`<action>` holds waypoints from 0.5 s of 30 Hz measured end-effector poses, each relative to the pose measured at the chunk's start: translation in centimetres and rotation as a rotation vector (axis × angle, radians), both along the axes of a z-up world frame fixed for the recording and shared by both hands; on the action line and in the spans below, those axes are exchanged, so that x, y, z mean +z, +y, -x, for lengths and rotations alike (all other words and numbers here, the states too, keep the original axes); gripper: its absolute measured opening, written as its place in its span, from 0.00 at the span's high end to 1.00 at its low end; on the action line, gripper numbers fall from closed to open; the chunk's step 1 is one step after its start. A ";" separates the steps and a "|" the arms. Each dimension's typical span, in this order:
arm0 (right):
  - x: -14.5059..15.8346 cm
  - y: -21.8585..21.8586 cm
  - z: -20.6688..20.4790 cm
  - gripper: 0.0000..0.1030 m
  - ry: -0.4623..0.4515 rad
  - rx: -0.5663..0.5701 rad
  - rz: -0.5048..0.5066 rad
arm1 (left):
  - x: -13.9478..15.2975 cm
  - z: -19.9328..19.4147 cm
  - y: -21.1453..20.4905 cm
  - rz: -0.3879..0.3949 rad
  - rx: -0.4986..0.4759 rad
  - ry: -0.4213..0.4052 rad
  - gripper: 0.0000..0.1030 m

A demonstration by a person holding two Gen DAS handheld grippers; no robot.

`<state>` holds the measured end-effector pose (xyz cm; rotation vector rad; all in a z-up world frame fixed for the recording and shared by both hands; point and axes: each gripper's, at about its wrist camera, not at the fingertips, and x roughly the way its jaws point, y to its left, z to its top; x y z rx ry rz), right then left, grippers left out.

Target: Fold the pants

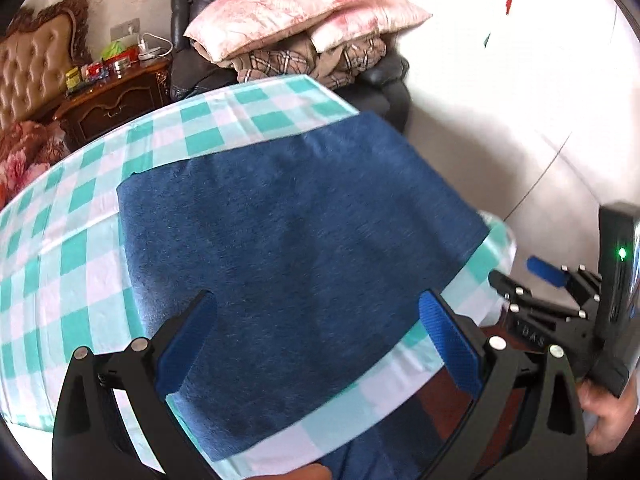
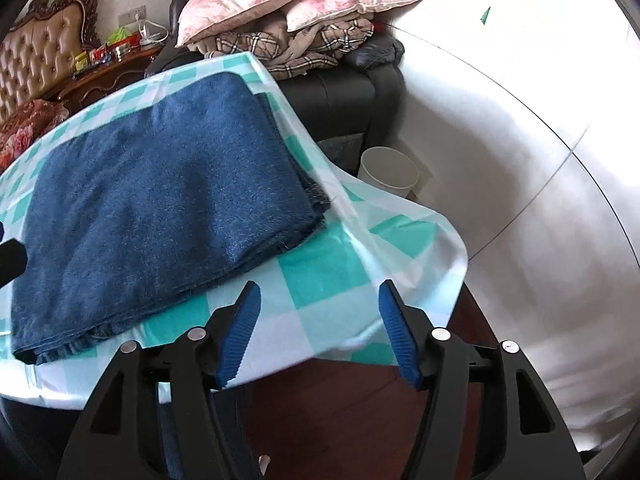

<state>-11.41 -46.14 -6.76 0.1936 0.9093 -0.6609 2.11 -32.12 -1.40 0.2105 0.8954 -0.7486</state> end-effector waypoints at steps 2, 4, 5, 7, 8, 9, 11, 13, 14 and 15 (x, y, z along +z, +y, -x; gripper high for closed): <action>0.8 0.3 0.5 0.35 -0.012 -0.005 0.003 | 0.5 0.5 0.3 0.011 0.010 -0.003 0.02; 1.6 0.6 0.9 0.35 -0.026 0.000 -0.006 | 0.9 1.0 0.5 0.005 0.020 -0.013 0.02; 1.9 0.8 1.0 0.35 -0.033 0.002 -0.006 | 1.0 1.2 0.5 -0.009 0.033 -0.019 0.02; 2.5 1.0 1.1 0.34 -0.047 0.008 -0.004 | 1.3 1.5 0.6 -0.031 0.060 -0.032 0.02; 2.8 1.2 1.0 0.34 -0.054 0.016 -0.001 | 1.4 1.6 0.7 -0.038 0.072 -0.046 0.02; 3.0 1.4 0.9 0.34 -0.059 0.022 0.003 | 1.5 1.6 0.8 -0.038 0.076 -0.050 0.02; 3.3 1.6 0.8 0.34 -0.064 0.027 0.008 | 1.8 1.7 0.9 -0.023 0.067 -0.046 0.02; 3.5 1.8 0.8 0.34 -0.065 0.028 0.009 | 2.0 1.9 1.0 -0.026 0.068 -0.063 0.02; 3.5 1.8 0.9 0.34 -0.066 0.028 0.009 | 2.1 1.9 1.1 -0.021 0.066 -0.065 0.02; 3.5 1.9 0.9 0.34 -0.066 0.029 0.009 | 2.2 2.0 1.2 -0.019 0.064 -0.064 0.02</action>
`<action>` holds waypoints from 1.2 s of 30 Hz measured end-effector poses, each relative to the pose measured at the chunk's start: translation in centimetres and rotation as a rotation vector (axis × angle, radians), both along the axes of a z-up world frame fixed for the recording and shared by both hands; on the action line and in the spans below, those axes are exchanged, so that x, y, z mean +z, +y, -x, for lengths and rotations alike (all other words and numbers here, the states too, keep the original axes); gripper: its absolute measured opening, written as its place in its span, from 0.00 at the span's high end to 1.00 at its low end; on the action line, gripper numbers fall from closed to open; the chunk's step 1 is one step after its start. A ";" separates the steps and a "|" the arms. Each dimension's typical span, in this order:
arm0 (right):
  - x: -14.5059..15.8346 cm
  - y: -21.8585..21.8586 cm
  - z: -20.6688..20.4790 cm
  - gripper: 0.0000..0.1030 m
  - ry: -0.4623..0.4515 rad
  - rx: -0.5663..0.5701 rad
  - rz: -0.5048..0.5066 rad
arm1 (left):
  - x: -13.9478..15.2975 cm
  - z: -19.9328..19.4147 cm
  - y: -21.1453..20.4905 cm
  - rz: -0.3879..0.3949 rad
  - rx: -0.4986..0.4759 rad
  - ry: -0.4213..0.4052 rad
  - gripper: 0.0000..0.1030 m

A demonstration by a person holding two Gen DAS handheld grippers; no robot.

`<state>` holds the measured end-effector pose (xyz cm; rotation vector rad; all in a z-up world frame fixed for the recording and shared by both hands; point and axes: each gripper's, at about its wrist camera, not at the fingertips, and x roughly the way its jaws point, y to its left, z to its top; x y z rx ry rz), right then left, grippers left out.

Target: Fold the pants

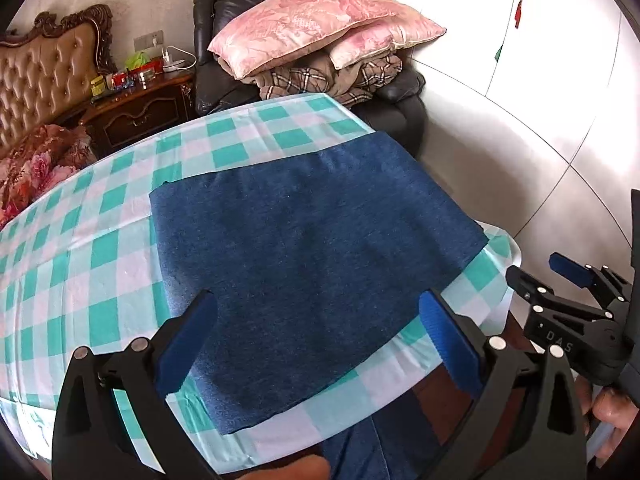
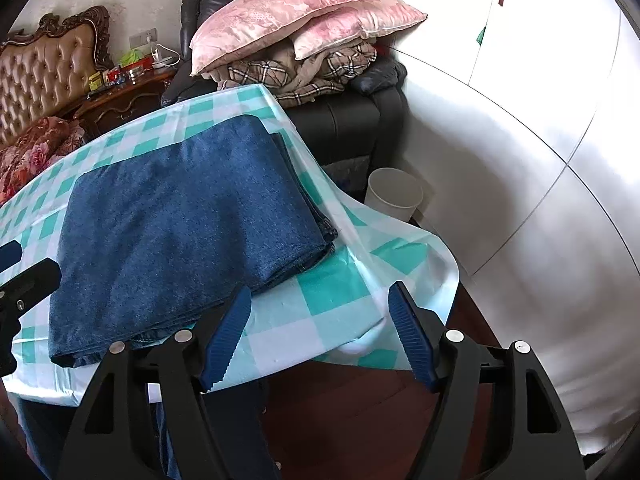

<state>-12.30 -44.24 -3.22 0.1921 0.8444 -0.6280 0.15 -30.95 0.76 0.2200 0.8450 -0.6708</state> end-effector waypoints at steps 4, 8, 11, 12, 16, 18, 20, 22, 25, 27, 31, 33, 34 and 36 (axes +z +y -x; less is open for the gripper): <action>0.0 0.2 -0.1 0.34 0.003 0.004 0.001 | 0.1 0.0 0.2 0.003 0.001 -0.010 0.02; 0.0 0.1 -0.2 0.34 0.004 0.005 0.001 | 0.1 -0.1 0.0 0.004 0.001 -0.013 0.02; 0.0 0.0 -0.3 0.34 0.004 0.006 0.000 | 0.2 -0.1 0.0 0.004 0.000 -0.014 0.02; 0.0 0.1 -0.3 0.34 0.003 0.005 0.000 | 0.2 -0.1 0.0 0.004 0.000 -0.014 0.02; 0.1 -0.2 -0.4 0.34 0.002 0.002 0.002 | 0.2 -0.2 -0.1 0.002 -0.003 -0.012 0.02; 0.1 -0.2 -0.4 0.34 0.002 0.002 0.000 | 0.2 -0.3 -0.2 0.001 -0.003 -0.011 0.02; 0.1 -0.1 -0.4 0.34 0.002 0.003 0.000 | 0.2 -0.2 -0.2 0.001 -0.006 -0.010 0.02; 0.1 -0.2 -0.4 0.34 0.002 0.004 -0.002 | 0.2 -0.2 -0.3 0.001 -0.007 -0.010 0.02; 0.1 -0.2 -0.4 0.34 0.002 0.004 -0.002 | 0.1 -0.2 -0.3 0.000 -0.009 -0.009 0.02; 0.0 -0.2 -0.4 0.34 0.002 0.002 -0.002 | 0.0 -0.2 -0.4 -0.002 -0.009 -0.009 0.02; -0.1 -0.3 -0.4 0.34 0.002 0.000 -0.003 | 0.0 -0.2 -0.4 0.000 -0.011 -0.009 0.02; -0.1 -0.3 -0.4 0.34 0.002 0.000 -0.004 | 0.0 -0.2 -0.5 -0.001 -0.014 -0.010 0.02; -0.1 -0.3 -0.4 0.34 0.003 0.001 -0.004 | -0.1 -0.2 -0.5 0.000 -0.014 -0.009 0.02; -0.2 -0.3 -0.3 0.34 0.003 0.002 -0.004 | -0.2 -0.2 -0.5 0.000 -0.014 -0.008 0.02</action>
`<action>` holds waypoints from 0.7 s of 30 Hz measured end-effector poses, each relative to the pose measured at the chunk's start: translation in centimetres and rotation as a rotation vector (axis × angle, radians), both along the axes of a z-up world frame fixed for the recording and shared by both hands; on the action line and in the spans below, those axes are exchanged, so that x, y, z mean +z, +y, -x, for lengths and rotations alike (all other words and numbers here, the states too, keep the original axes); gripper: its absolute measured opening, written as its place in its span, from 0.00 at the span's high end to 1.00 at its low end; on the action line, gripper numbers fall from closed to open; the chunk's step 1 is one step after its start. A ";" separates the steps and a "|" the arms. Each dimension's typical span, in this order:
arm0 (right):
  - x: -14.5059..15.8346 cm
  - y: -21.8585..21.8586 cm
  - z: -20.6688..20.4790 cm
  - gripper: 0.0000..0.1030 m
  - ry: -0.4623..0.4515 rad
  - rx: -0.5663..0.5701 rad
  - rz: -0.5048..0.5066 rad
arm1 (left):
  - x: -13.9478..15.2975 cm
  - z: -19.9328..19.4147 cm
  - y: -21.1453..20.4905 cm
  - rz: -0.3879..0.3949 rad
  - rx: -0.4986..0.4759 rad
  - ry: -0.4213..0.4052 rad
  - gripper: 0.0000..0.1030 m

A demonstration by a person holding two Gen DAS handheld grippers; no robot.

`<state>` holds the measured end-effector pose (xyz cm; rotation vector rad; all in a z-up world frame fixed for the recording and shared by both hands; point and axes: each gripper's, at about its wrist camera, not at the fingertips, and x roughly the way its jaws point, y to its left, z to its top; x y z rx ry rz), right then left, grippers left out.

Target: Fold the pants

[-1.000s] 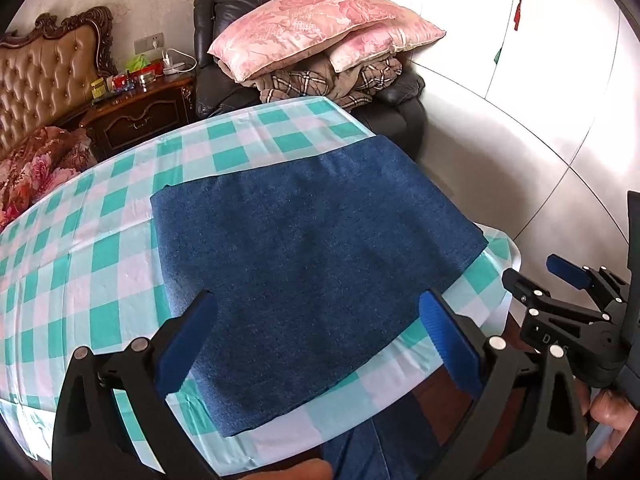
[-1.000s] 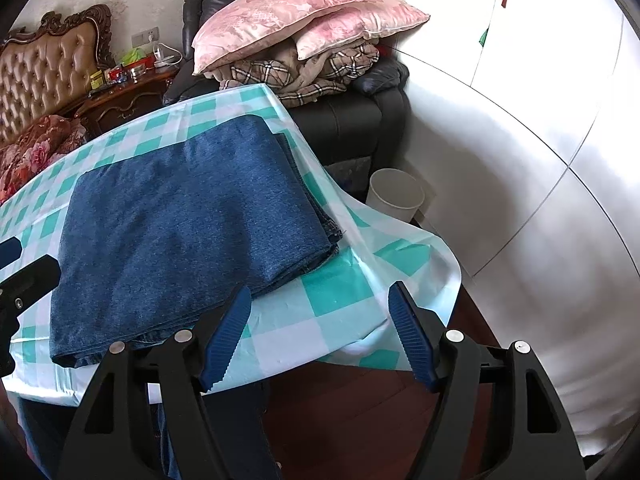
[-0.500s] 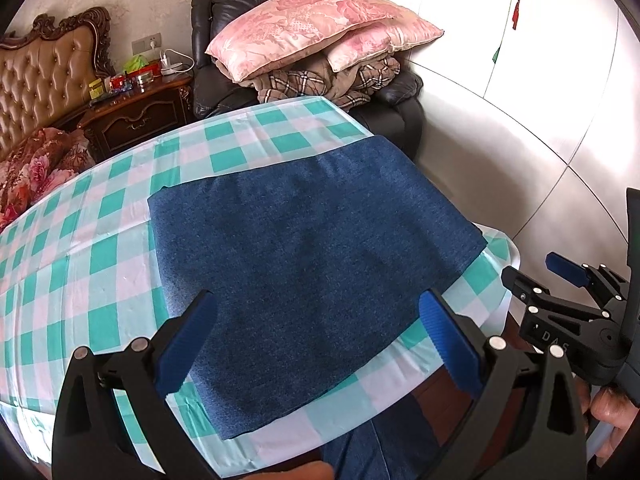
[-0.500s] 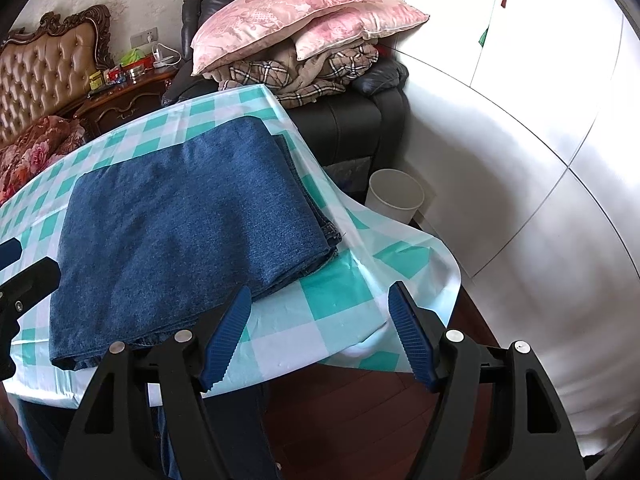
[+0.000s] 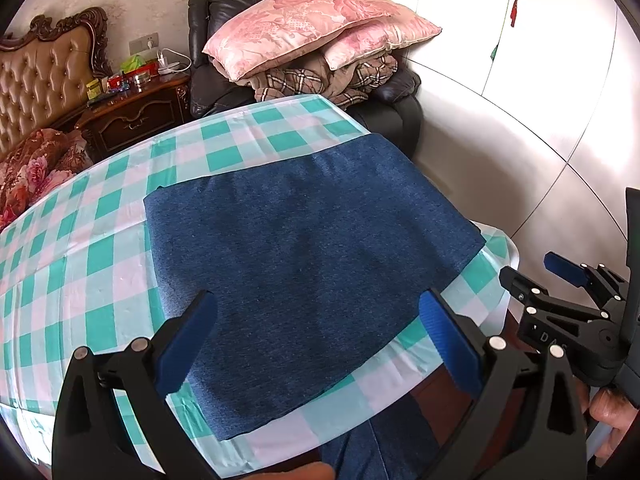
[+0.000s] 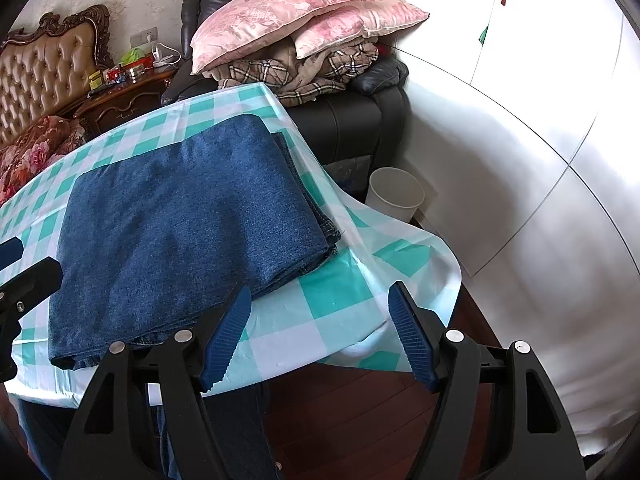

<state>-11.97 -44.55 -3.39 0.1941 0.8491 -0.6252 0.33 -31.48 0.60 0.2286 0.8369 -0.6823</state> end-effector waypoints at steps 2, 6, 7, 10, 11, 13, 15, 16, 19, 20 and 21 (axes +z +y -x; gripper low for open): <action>0.0 0.0 0.0 0.34 0.000 0.000 0.000 | 0.0 0.0 0.0 0.000 0.000 -0.001 0.02; 0.0 0.1 0.0 0.34 -0.001 -0.002 0.000 | 0.0 0.0 0.0 0.001 0.000 -0.002 0.02; 0.0 0.1 0.0 0.34 -0.001 -0.002 -0.001 | 0.0 0.0 0.0 0.001 0.001 -0.002 0.02; 0.0 0.1 0.0 0.34 -0.001 -0.001 0.000 | 0.0 0.0 -0.1 0.003 0.001 -0.001 0.02; 0.0 0.1 0.0 0.34 0.000 -0.001 -0.001 | 0.0 0.0 -0.1 0.004 -0.002 0.001 0.02; 0.0 0.1 0.0 0.34 0.000 -0.001 -0.001 | 0.0 -0.1 -0.1 0.004 -0.004 0.005 0.02; 0.0 0.1 0.0 0.34 -0.001 -0.002 0.000 | 0.0 -0.1 -0.3 0.003 -0.006 0.003 0.02; -0.1 0.1 0.0 0.34 0.000 -0.002 0.000 | 0.0 -0.1 -0.2 0.007 -0.009 0.005 0.02; -0.2 0.0 0.0 0.34 0.002 -0.006 -0.004 | 0.0 -0.1 -0.5 0.049 -0.052 0.012 0.02; -0.3 -0.1 -0.1 0.34 0.002 -0.009 -0.006 | -0.2 -0.2 -1.0 0.054 -0.071 0.019 0.02; -0.4 -0.2 -0.1 0.34 0.003 -0.012 -0.007 | -0.4 -0.4 -1.3 0.047 -0.073 0.018 0.02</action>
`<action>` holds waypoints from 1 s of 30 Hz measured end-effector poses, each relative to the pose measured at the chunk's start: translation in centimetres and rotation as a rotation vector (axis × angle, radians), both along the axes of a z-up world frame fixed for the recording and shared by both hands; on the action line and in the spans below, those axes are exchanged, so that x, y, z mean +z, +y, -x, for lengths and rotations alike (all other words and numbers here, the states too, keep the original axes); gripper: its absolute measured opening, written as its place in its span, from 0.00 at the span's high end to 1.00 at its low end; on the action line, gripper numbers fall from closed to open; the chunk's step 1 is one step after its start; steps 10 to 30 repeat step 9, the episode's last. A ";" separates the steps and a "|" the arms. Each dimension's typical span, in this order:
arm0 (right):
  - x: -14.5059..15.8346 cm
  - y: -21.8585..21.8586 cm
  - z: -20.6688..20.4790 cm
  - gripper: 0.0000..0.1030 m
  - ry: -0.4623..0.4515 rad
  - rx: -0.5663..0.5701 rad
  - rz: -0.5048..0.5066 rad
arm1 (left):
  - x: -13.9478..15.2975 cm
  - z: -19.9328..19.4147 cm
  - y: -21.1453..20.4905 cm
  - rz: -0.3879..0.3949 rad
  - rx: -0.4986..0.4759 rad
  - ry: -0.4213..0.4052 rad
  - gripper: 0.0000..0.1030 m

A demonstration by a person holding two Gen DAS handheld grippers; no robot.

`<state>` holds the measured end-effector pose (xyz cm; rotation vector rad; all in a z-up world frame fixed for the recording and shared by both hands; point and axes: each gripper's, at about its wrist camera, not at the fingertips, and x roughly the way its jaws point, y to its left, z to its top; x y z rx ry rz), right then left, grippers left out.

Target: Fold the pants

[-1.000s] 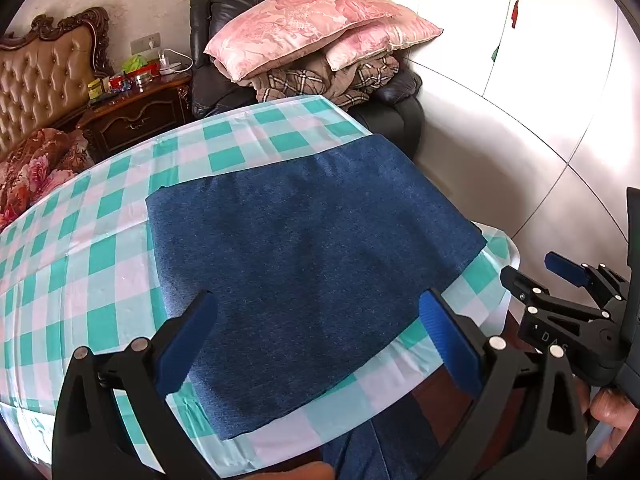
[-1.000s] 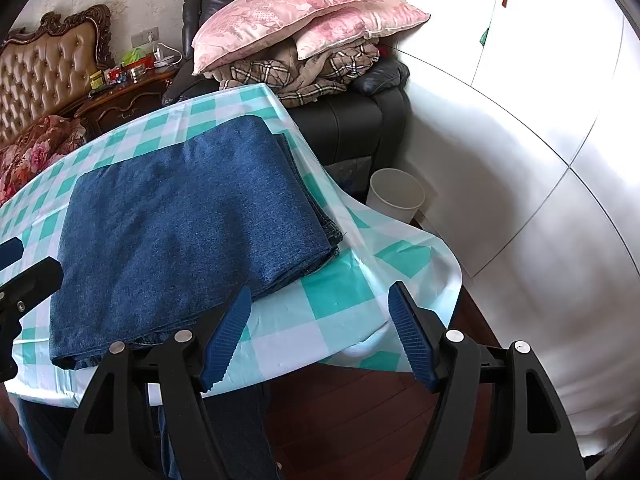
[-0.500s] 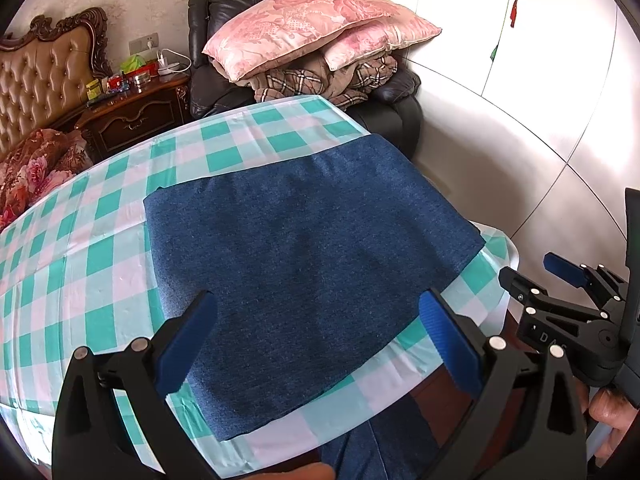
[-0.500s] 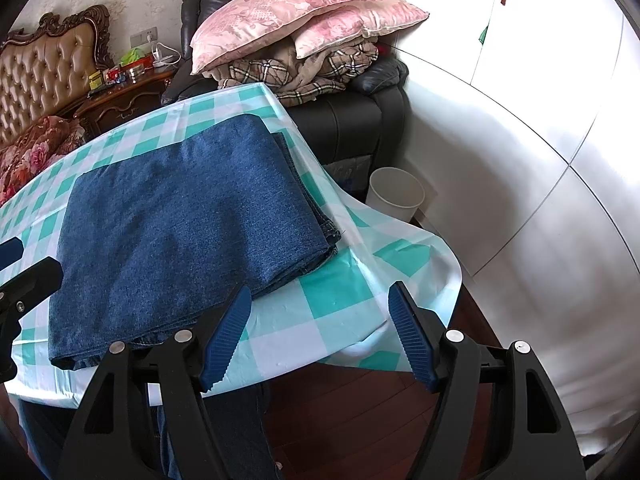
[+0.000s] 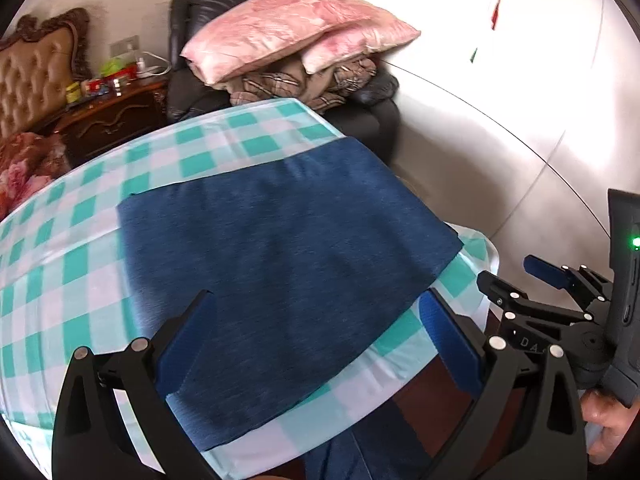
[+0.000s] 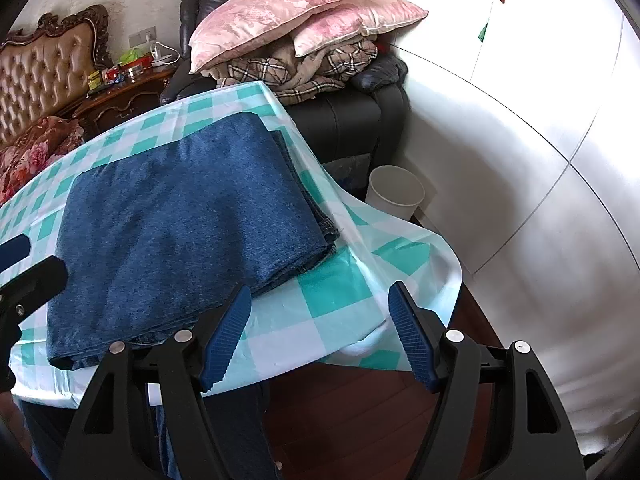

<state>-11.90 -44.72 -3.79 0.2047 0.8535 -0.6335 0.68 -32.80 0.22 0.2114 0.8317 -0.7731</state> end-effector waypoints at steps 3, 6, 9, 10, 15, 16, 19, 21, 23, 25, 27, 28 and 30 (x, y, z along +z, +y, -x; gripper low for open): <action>0.0 0.0 -0.1 0.33 0.001 -0.008 0.004 | -0.3 -1.0 -0.2 0.029 -0.002 0.040 0.02; 0.7 1.2 -1.0 0.27 -0.019 0.012 0.039 | 0.4 -1.7 2.7 0.078 0.045 0.031 0.02; 2.1 5.2 -3.7 0.20 -0.064 0.116 0.077 | 1.0 -2.6 10.6 0.132 0.185 -0.014 0.02; 2.1 5.2 -3.7 0.20 -0.064 0.116 0.077 | 1.0 -2.6 10.6 0.132 0.185 -0.014 0.02; 2.1 5.2 -3.7 0.20 -0.064 0.116 0.077 | 1.0 -2.6 10.6 0.132 0.185 -0.014 0.02; 2.1 5.2 -3.7 0.20 -0.064 0.116 0.077 | 1.0 -2.6 10.6 0.132 0.185 -0.014 0.02; 2.1 5.2 -3.7 0.20 -0.064 0.116 0.077 | 1.0 -2.6 10.6 0.132 0.185 -0.014 0.02; 2.1 5.2 -3.7 0.20 -0.064 0.116 0.077 | 1.0 -2.6 10.6 0.132 0.185 -0.014 0.02; 2.1 5.2 -3.7 0.20 -0.064 0.116 0.077 | 1.0 -2.6 10.6 0.132 0.185 -0.014 0.02; 2.1 5.2 -3.7 0.20 -0.064 0.116 0.077 | 1.0 -2.6 10.6 0.132 0.185 -0.014 0.02; 2.1 5.2 -3.7 0.20 -0.064 0.116 0.077 | 1.0 -2.6 10.6 0.132 0.185 -0.014 0.02; 2.1 5.2 -3.7 0.20 -0.064 0.116 0.077 | 1.0 -2.6 10.6 0.132 0.185 -0.014 0.02; 2.1 5.2 -3.7 0.20 -0.064 0.116 0.077 | 1.0 -2.6 10.6 0.132 0.185 -0.014 0.02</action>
